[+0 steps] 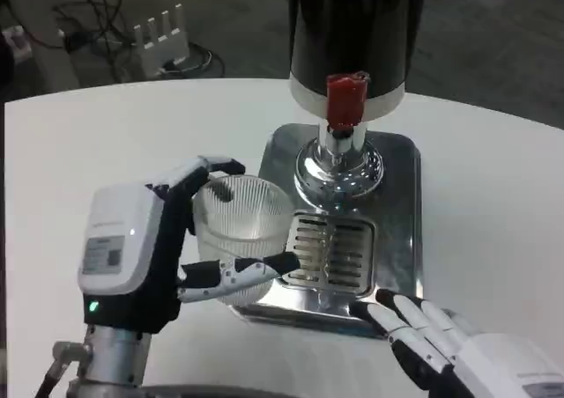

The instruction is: Grasp the cup under the faucet to collect the drink, then remove the cup.

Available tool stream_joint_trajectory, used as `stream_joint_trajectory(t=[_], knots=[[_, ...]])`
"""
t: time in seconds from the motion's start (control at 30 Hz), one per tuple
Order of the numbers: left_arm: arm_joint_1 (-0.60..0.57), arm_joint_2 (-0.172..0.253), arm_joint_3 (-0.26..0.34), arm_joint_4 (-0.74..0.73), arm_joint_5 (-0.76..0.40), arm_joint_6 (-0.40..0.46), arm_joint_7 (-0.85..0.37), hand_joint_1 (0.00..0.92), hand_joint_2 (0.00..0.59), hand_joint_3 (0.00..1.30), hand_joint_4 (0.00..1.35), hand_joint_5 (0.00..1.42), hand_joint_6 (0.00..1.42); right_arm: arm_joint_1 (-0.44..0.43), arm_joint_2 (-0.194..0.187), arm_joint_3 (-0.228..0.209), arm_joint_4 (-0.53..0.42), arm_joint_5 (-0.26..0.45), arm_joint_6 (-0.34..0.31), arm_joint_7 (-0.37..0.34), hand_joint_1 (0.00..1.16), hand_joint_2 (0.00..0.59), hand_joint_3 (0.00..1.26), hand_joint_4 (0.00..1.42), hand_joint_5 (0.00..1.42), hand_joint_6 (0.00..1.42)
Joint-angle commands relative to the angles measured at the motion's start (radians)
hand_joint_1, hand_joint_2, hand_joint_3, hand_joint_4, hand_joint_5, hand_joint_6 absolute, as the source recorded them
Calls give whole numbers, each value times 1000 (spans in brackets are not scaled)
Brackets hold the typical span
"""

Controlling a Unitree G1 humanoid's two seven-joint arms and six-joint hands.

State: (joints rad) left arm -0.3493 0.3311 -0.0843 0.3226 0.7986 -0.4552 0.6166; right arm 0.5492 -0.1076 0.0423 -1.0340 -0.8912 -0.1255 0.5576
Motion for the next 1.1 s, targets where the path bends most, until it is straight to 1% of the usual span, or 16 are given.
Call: stream_joint_trajectory(t=[0.03,0.27,0.43,0.7,0.93,0.97,1.03,1.1], knots=[[-80,-10,-43,92,20,23,71,472,3,766,865,983,1163,9,-16,-15,-7,22,21,-12,548,452,85,0,0,0],[-199,-39,-120,289,27,32,155,470,3,766,860,993,1163,4,-38,-51,3,53,50,-21,552,452,85,0,0,0],[-244,-73,-146,399,23,46,254,469,8,766,864,1004,1163,2,-47,-52,17,58,56,-29,554,452,85,0,0,0],[-321,-111,-185,550,7,49,348,461,12,766,864,1018,1163,1,-76,-69,37,87,69,-40,556,452,92,0,0,0],[-398,-130,-220,651,0,51,405,451,16,766,874,1018,1162,10,-81,-68,43,93,74,-50,558,452,94,0,0,0],[-413,-134,-224,669,-2,51,411,451,17,766,875,1018,1162,14,-81,-69,46,101,76,-53,558,452,94,0,0,0],[-447,-145,-230,709,-15,54,401,449,21,766,875,1026,1162,34,-80,-76,52,136,62,-81,558,452,94,0,0,0],[-473,-155,-239,741,-23,59,388,435,23,766,875,1030,1162,52,-87,-79,50,140,53,-94,558,452,94,0,0,0]])
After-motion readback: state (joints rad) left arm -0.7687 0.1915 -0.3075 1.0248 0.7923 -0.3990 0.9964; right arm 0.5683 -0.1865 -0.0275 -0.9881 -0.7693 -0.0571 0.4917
